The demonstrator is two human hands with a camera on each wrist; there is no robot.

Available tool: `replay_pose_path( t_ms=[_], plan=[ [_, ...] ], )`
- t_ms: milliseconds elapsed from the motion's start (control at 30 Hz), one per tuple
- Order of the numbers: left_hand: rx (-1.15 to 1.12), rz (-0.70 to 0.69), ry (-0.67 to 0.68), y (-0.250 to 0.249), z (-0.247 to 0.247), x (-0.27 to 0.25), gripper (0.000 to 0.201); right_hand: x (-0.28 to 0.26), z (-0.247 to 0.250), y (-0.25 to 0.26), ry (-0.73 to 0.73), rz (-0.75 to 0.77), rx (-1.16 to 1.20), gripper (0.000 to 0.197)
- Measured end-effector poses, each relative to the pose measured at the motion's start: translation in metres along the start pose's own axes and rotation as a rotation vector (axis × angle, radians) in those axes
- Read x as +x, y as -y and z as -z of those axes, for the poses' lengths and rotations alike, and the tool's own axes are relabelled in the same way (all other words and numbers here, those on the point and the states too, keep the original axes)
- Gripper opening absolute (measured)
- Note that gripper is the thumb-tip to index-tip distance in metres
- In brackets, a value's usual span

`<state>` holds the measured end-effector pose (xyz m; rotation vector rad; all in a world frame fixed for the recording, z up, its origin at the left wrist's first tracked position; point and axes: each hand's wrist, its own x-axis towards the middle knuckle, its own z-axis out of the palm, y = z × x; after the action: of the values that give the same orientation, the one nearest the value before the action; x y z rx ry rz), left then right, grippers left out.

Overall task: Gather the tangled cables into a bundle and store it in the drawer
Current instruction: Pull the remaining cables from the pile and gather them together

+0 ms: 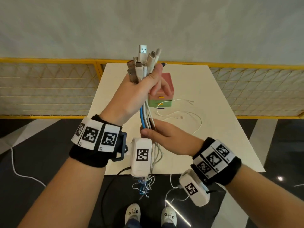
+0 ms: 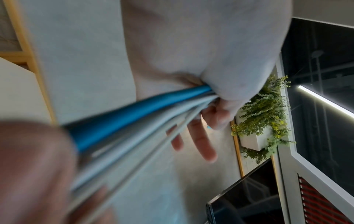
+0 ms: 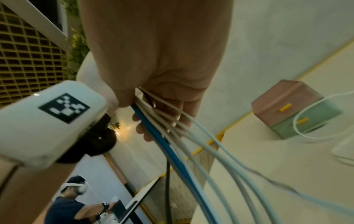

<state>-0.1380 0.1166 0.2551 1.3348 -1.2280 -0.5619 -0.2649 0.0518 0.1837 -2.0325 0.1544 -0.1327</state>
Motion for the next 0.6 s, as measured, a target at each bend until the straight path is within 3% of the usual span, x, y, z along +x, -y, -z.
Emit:
replay_pose_path(
  t_ms=[133,267,400,600],
  plan=[
    [-0.095,0.020,-0.156,0.007,0.002,0.002,0.053,-0.009,-0.010,-0.033,0.050,-0.093,-0.151,0.016],
    [-0.136,0.057,-0.155,0.011,-0.001,0.002,0.054,-0.014,-0.021,-0.051,0.025,-0.183,-0.038,0.023],
    [-0.183,0.135,-0.173,0.019,-0.004,0.001,0.053,-0.017,-0.031,-0.055,0.170,-0.264,0.097,0.034],
    [-0.255,0.267,-0.164,0.038,-0.010,-0.002,0.050,-0.015,-0.016,-0.081,0.188,-0.268,-0.055,0.029]
  ],
)
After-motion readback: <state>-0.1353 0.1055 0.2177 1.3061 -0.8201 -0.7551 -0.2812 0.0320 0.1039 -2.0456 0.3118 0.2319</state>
